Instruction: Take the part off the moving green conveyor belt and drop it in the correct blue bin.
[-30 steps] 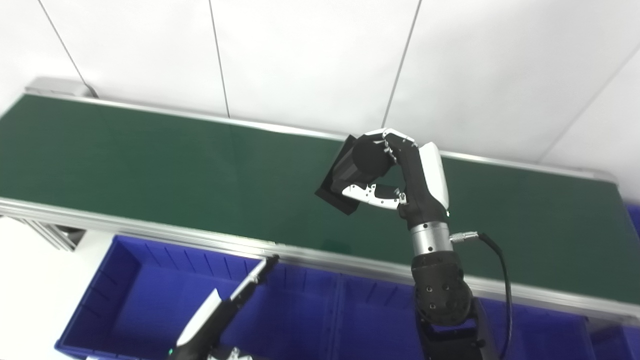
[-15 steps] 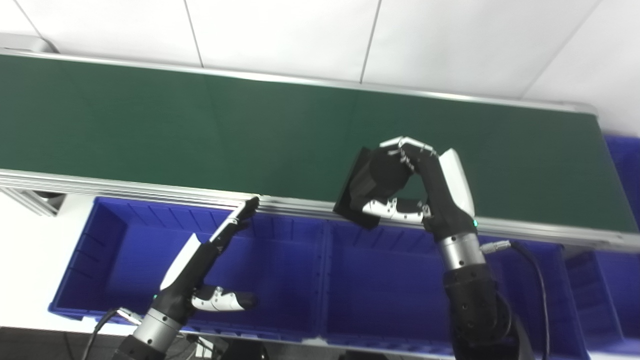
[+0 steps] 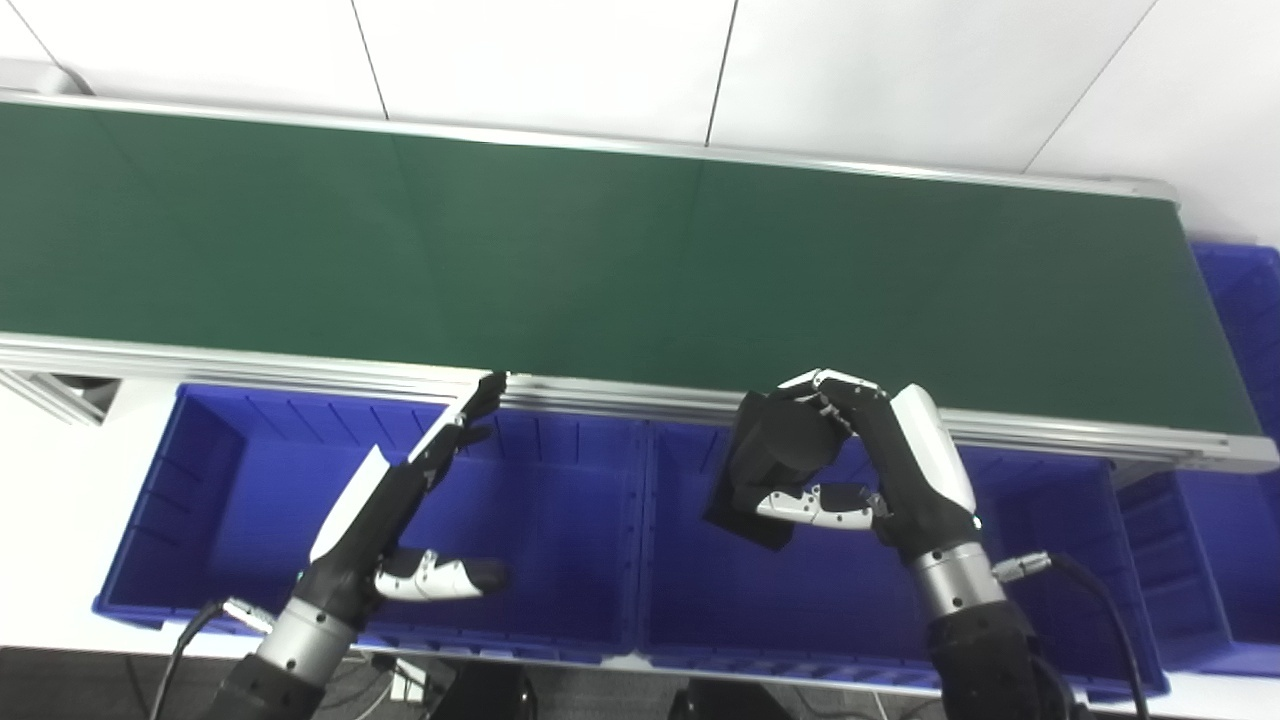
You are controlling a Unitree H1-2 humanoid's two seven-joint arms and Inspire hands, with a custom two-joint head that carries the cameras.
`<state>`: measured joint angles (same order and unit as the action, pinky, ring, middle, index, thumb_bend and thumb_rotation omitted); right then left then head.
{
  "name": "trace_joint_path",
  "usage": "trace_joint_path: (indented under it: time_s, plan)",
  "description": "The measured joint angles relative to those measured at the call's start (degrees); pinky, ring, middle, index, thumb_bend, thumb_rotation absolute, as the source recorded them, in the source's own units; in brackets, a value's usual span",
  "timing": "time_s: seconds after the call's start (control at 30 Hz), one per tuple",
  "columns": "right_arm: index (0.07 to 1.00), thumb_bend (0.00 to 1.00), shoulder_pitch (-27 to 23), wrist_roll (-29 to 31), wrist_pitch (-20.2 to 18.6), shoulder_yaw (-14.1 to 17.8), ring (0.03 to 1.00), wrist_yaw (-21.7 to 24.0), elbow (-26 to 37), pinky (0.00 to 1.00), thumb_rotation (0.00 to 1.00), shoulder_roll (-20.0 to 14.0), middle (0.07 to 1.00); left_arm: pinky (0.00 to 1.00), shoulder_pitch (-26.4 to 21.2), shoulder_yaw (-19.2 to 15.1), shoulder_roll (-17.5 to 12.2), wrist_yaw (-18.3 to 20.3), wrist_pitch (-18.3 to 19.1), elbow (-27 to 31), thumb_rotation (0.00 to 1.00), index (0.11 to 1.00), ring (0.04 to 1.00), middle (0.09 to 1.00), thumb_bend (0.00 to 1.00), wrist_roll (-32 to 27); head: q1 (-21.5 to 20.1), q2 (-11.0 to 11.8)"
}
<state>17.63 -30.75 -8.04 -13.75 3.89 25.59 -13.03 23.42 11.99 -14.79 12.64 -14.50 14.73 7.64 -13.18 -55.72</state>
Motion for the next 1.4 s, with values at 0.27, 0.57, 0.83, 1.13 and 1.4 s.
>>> trace_joint_path:
  time_s: [0.27,0.57,0.83,1.13,1.4]
  plan:
    - [0.571,0.50,1.7,-1.9,0.0,-0.3,0.364,1.7,-3.4,0.32,0.00,-1.3,0.476,0.93,0.1,-0.1,-0.2,0.2,0.0,0.1,0.71,0.978,0.970,0.979,1.00,0.0,-1.0,-0.2]
    - [0.560,0.51,-0.1,-8.1,-0.9,-2.1,0.375,5.6,-9.5,0.37,0.00,-3.2,0.477,0.94,0.2,-0.6,-0.5,0.3,0.0,1.2,0.70,0.982,0.978,0.979,1.00,-0.3,-1.5,-0.5]
    - [0.696,0.55,-2.4,-13.1,-5.5,-4.7,0.497,11.5,-11.4,0.39,0.00,-3.6,0.487,0.94,0.2,-0.8,-0.6,0.3,0.1,1.5,0.70,0.979,0.976,0.977,1.00,-0.4,-1.9,-0.7]
    - [0.904,0.86,-2.7,-13.7,-10.7,-6.1,0.817,18.5,-8.7,0.70,0.35,-3.9,0.875,0.94,0.1,-0.9,-0.9,0.4,0.1,1.5,0.71,0.974,0.974,0.977,1.00,-0.4,-1.7,-0.9]
    - [0.986,1.00,0.6,-9.2,-7.6,-4.9,0.888,16.4,-4.8,0.81,0.71,-6.2,0.952,0.93,0.2,-1.0,-1.0,0.4,0.2,1.7,0.71,0.980,0.971,0.976,1.00,-0.3,-1.8,-1.1]
